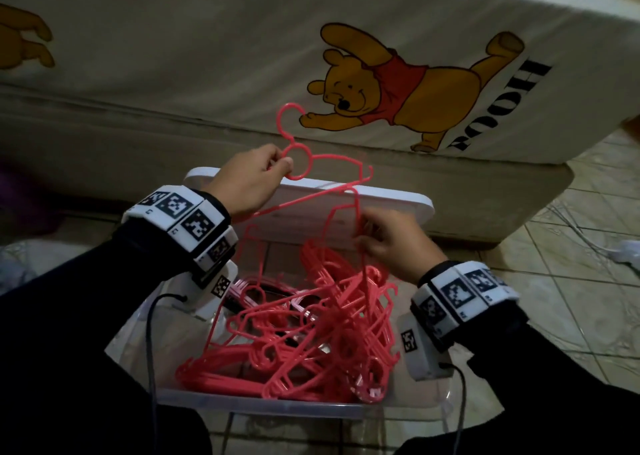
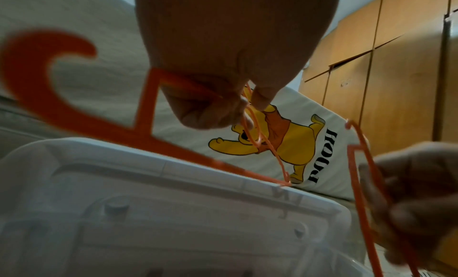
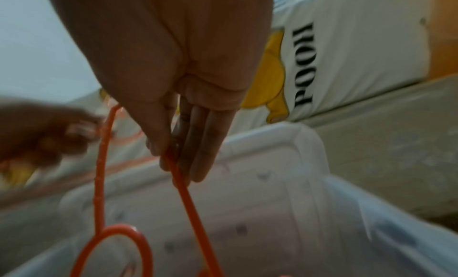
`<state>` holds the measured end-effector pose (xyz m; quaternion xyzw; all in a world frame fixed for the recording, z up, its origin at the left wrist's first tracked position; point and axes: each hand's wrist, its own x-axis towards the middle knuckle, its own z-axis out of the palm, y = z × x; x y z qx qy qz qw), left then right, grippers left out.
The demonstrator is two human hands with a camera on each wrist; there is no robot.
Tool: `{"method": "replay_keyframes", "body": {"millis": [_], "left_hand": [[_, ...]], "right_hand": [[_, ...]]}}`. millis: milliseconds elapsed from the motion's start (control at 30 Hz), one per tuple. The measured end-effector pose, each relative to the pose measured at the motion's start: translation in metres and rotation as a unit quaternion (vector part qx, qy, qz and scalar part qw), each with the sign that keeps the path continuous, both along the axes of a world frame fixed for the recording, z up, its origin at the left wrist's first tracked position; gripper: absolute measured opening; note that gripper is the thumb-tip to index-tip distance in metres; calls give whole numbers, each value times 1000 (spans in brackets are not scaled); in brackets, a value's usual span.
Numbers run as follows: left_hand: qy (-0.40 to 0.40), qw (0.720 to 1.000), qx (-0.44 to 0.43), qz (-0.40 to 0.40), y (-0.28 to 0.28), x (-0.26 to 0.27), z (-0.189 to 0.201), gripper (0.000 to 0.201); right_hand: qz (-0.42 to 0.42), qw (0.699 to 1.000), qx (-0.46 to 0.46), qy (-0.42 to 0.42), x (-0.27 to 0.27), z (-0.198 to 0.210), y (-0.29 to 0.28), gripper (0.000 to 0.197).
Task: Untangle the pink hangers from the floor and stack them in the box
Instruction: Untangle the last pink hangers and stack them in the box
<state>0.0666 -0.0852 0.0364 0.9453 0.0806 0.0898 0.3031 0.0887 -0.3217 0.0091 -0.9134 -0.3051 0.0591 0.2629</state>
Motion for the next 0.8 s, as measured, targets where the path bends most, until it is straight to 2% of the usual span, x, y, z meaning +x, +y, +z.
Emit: {"method": "replay_keyframes", "body": {"millis": [133,367,433,533,600,700,800], "left_hand": [[23,995,-78,-61,-3,-1,-2,42],[30,976,-178,-122,-14,-8,1,62],[28,970,-184,-154,-17,-9,1,55],[9,967,-172,-190,-19,-10,0,29],[1,967,-172,-189,-21,-8,-1,21],[-33,975,-162,-150,-23,-4,-5,18],[-58,972,-208,-93,-24,0,-10,18]], "right_hand": [[-71,985,137,71,9,21,-14,13],[-157,904,363,162,20,34,-21,20],[-165,889,391,172,22,34,-21,18],[-191,870,416,183,22,32,-20,13],[-244,880,383,139,23,28,-19,21],[-282,927,247,17,21,22,-16,36],[-263,932,247,38,11,14,-7,42]]}}
